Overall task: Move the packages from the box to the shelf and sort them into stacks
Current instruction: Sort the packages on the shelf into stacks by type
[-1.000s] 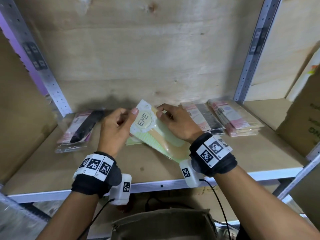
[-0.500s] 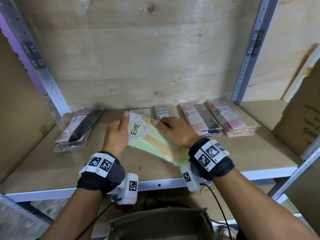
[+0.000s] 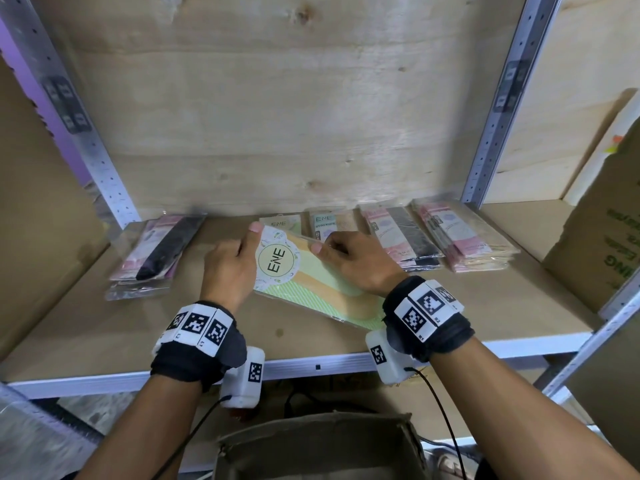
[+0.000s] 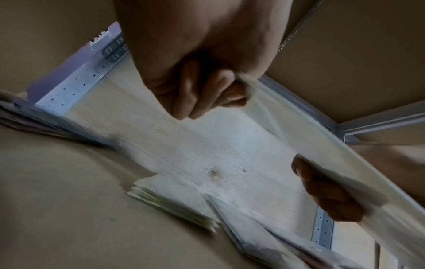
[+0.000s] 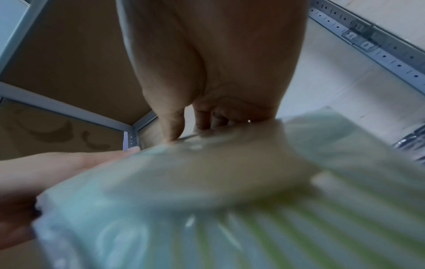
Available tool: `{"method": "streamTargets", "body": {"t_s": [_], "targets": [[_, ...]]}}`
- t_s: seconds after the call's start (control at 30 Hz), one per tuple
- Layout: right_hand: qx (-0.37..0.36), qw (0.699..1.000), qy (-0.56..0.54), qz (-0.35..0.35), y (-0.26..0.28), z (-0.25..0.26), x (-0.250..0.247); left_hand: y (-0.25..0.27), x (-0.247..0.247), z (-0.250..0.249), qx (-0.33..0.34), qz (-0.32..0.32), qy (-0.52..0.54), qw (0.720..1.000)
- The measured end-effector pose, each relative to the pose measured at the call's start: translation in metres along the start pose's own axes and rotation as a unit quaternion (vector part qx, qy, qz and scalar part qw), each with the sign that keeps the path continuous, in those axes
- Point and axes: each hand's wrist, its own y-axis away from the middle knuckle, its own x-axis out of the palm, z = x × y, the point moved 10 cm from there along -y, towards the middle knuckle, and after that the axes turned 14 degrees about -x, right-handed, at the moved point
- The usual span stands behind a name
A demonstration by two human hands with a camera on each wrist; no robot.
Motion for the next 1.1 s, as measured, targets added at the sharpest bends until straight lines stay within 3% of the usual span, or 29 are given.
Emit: {"method": "streamTargets", "body": {"t_s": [0.1, 0.23, 0.33, 0.4, 0.5, 0.57, 0.67, 0.77, 0.83, 0.93, 1.03, 1.1], "targets": [[0.001, 1.0, -0.01, 0.001, -0.001, 0.001, 0.0, -0.003, 0.0, 0.009, -0.036, 0.018, 0.082, 0.996], [0.022, 1.0, -0.017, -0.008, -0.001, -0.006, 0.0, -0.005, -0.007, 0.009, -0.034, -0.005, 0.115, 0.993], [0.072, 0.991, -0.098, -0.058, 0.002, -0.019, -0.007, -0.004, 0.004, 0.013, -0.074, 0.075, 0.243, 0.964], [0.123, 0.961, -0.22, -0.113, 0.007, -0.029, -0.01, -0.001, 0.021, 0.013, -0.091, 0.141, 0.26, 0.951], [0.155, 0.908, -0.359, -0.148, 0.012, -0.025, -0.003, 0.012, 0.049, 0.009, -0.076, 0.208, 0.169, 0.96], [0.152, 0.896, -0.392, -0.145, 0.012, -0.018, 0.001, 0.017, 0.055, 0.004, -0.043, 0.183, 0.124, 0.974], [0.148, 0.894, -0.402, -0.129, 0.013, -0.012, 0.002, 0.017, 0.043, -0.002, 0.007, 0.071, 0.075, 0.995], [0.142, 0.913, -0.377, -0.056, 0.015, -0.006, 0.007, 0.012, 0.03, 0.0, 0.004, -0.001, 0.061, 0.998], [0.141, 0.906, -0.398, -0.013, 0.017, -0.004, 0.013, 0.009, 0.026, 0.004, -0.007, -0.023, 0.059, 0.998], [0.136, 0.885, -0.444, -0.023, 0.015, -0.007, 0.011, 0.0, 0.032, 0.011, -0.038, 0.014, 0.145, 0.989], [0.135, 0.866, -0.478, -0.062, 0.013, -0.009, 0.009, -0.004, 0.046, 0.021, -0.109, 0.086, 0.313, 0.94], [0.144, 0.863, -0.474, -0.097, 0.014, -0.014, 0.007, -0.006, 0.048, 0.027, -0.133, 0.091, 0.313, 0.936]]}}
